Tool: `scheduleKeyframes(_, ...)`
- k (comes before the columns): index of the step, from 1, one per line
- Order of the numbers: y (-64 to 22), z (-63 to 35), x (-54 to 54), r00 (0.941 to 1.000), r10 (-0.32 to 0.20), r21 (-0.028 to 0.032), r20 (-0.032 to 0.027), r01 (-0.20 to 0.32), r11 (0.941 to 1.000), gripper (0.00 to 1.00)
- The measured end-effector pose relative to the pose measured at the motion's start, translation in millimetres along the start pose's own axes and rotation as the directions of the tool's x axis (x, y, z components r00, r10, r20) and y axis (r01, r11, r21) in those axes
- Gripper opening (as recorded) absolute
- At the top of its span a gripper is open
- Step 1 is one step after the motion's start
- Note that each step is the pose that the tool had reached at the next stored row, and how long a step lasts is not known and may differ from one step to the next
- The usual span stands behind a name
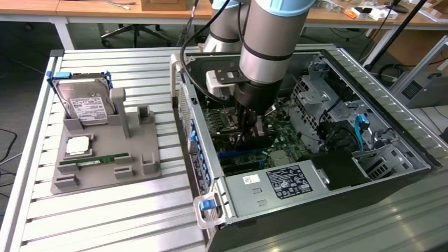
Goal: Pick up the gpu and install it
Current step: 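Insert the gpu into the slot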
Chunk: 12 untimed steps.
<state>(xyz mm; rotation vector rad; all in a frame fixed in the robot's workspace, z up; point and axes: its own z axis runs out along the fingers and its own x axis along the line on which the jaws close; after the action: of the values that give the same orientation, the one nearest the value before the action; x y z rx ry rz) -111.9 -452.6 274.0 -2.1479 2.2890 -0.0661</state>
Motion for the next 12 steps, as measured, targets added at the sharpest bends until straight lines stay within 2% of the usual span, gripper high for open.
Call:
scheduleKeyframes(1,1.4,0.1,0.1,1.0000,0.000,-0.0002,0.0025,0.000,1.0000,0.27)
scheduleKeyframes(2,2.0,0.2,0.1,1.0000,0.000,-0.0006,0.0082,0.000,1.0000,0.27)
scheduleKeyframes(5,2.2,0.6,0.1,0.9999,0.001,-0.0009,0.0150,-0.001,1.0000,0.27)
scheduleKeyframes(12,3.6,4.3,0.1,0.9999,0.001,-0.0011,0.0163,-0.001,1.0000,0.27)
